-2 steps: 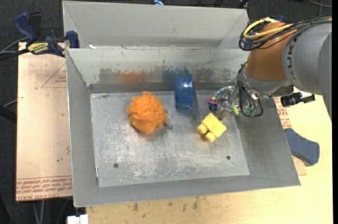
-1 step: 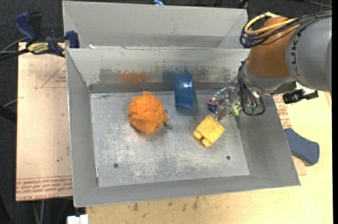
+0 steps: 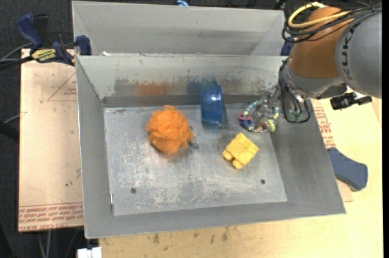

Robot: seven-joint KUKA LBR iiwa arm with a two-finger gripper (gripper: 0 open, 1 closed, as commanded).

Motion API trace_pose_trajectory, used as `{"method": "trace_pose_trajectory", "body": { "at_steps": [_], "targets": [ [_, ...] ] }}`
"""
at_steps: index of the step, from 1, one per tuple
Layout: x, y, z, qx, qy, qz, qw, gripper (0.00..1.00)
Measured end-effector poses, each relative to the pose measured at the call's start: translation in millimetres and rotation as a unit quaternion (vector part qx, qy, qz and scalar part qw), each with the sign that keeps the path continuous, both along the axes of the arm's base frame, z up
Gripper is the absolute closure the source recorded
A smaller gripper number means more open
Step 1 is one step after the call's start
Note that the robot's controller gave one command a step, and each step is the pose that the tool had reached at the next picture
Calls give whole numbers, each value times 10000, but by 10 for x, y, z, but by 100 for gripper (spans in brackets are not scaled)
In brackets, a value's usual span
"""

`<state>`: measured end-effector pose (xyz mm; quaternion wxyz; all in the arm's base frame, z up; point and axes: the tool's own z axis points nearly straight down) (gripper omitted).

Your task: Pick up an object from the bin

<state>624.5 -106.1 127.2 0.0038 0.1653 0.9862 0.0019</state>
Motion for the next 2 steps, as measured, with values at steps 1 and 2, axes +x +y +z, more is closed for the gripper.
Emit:
{"method": "trace_pose_trajectory", "body": {
  "at_steps": [1, 2],
  "targets": [
    [-11, -136, 313, -17, 44, 695, 9976, 100],
    [185, 482, 248, -10, 21, -44, 10000, 0]
  ]
}}
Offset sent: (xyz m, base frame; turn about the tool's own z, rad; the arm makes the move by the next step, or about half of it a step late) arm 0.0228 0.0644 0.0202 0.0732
